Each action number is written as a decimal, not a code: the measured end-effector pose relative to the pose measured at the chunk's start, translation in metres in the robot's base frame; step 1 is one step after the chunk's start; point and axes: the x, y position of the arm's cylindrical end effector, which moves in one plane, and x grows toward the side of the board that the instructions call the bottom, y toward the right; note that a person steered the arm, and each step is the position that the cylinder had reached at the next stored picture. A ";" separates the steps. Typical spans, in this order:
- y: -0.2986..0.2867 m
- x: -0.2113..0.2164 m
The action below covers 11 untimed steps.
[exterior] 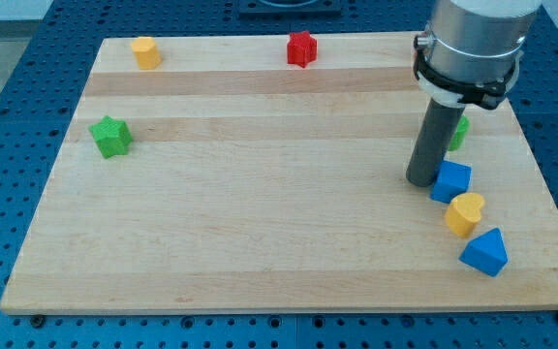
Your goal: Move your arm to the top of the green circle
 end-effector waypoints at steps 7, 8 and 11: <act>-0.009 -0.127; 0.023 -0.134; 0.036 -0.113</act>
